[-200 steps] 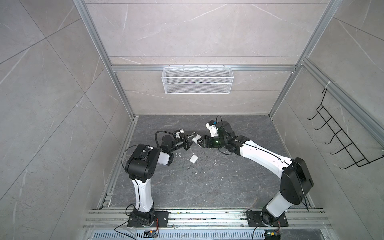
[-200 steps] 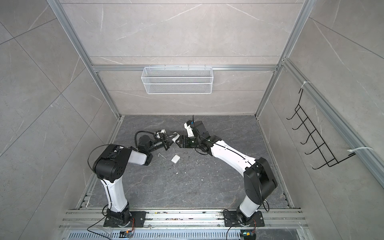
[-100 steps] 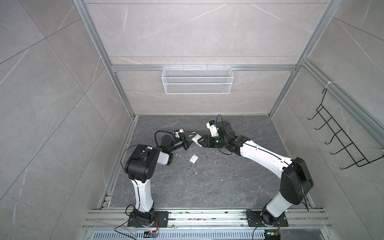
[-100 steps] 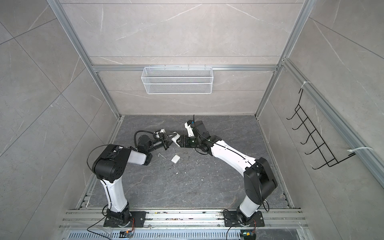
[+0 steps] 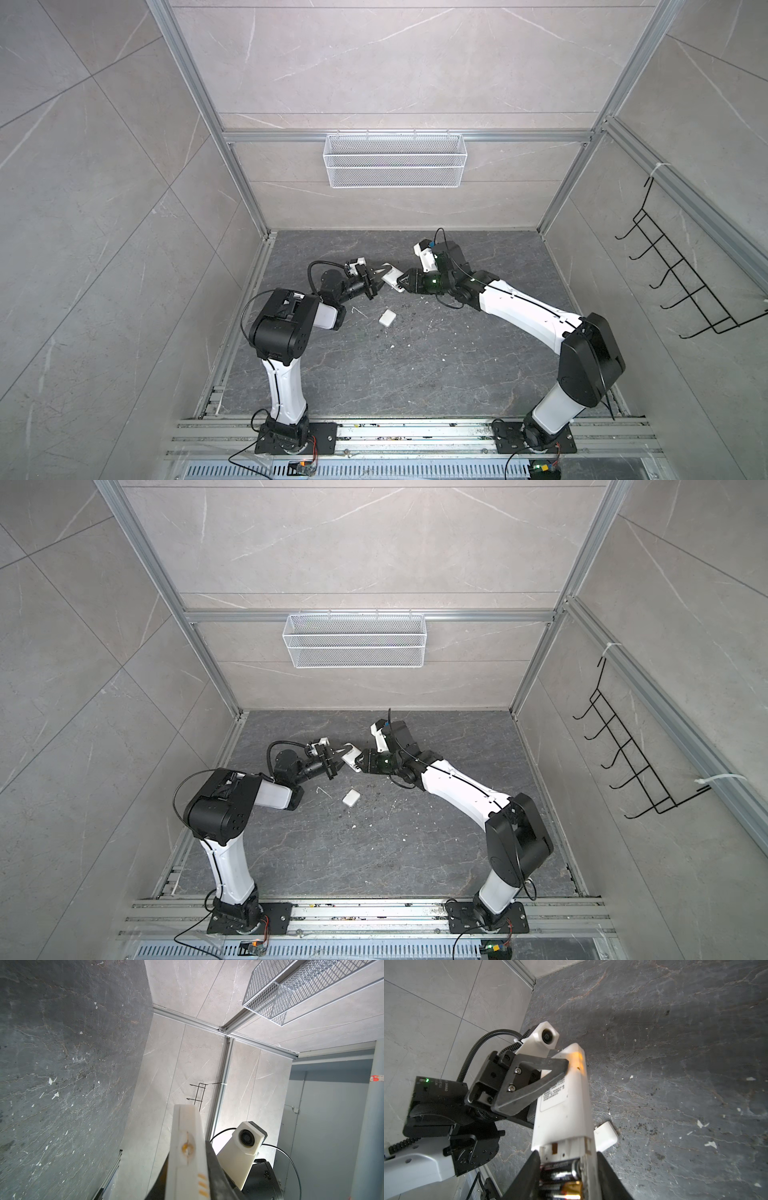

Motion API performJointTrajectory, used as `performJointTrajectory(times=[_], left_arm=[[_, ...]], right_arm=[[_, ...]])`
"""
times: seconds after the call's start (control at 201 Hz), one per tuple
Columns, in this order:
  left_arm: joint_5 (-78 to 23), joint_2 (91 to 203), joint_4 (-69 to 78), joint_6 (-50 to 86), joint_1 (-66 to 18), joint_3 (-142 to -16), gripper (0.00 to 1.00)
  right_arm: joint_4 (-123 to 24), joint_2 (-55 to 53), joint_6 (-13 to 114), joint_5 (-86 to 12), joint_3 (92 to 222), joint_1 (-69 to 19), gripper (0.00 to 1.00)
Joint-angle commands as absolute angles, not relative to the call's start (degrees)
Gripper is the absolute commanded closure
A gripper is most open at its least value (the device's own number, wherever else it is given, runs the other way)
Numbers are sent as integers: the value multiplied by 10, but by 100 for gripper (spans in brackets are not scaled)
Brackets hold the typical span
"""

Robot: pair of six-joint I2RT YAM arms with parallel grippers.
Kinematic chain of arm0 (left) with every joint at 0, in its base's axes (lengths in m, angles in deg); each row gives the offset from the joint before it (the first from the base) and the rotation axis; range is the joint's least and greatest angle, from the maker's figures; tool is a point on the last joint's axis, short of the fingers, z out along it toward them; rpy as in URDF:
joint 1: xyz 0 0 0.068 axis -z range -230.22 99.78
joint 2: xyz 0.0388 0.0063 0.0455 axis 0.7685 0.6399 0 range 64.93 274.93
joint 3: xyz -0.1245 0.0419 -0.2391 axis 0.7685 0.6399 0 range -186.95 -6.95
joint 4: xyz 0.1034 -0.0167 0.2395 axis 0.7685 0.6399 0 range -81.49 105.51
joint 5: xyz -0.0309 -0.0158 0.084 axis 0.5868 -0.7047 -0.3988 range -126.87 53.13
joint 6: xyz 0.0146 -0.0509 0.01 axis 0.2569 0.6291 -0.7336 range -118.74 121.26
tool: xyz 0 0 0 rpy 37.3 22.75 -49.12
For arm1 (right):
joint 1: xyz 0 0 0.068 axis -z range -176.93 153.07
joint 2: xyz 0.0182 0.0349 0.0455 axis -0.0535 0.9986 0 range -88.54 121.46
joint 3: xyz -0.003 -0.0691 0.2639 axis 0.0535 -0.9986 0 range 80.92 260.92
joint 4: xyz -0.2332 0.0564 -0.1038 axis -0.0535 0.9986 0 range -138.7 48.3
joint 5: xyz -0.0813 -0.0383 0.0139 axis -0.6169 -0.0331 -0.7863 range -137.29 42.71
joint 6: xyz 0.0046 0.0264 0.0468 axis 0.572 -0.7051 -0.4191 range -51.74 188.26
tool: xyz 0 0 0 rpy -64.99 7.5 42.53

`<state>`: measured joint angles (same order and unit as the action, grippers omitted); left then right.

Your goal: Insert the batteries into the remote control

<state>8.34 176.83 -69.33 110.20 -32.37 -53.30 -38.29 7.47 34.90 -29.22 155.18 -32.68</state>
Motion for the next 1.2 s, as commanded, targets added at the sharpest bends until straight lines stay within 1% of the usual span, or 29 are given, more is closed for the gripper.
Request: performJointTrajectory(times=[0.0,0.05,0.144,0.179,0.229,0.344,0.388,0.423,0.463,0.548,0.757,0.837,1.095,1.19], left_arm=[[90,1744,-725,1100,-317,-542,100],[88,1742,-724,1097,-317,-543,100],[80,1736,-725,1087,-317,-543,100],[77,1734,-725,1082,-317,-543,100],[70,1730,-725,1077,-317,-543,100],[50,1725,-725,1071,-317,-539,100],[41,1722,-725,1065,-317,-539,100],[35,1718,-724,1057,-317,-539,100],[31,1715,-724,1050,-317,-541,100],[25,1712,-725,1044,-317,-545,100],[20,1719,-725,1044,-315,-543,100],[19,1722,-725,1044,-312,-542,100],[18,1726,-725,1049,-311,-552,100],[18,1728,-725,1052,-309,-556,100]], right_arm=[[-404,76,347,-264,1551,-337,56],[-404,72,339,-269,1550,-338,51],[-400,56,296,-297,1544,-335,34],[-399,51,268,-307,1542,-333,30],[-406,42,224,-310,1535,-324,28],[-453,23,85,-308,1494,-310,28],[-513,11,15,-311,1455,-310,30],[-593,2,-44,-314,1408,-309,35],[-674,-3,-97,-320,1366,-311,38],[-767,-5,-148,-334,1324,-314,42],[-732,-16,-117,-353,1335,-333,44],[-737,-11,-121,-356,1334,-335,47],[-754,19,-163,-365,1332,-343,69],[-759,26,-167,-366,1333,-346,70]])
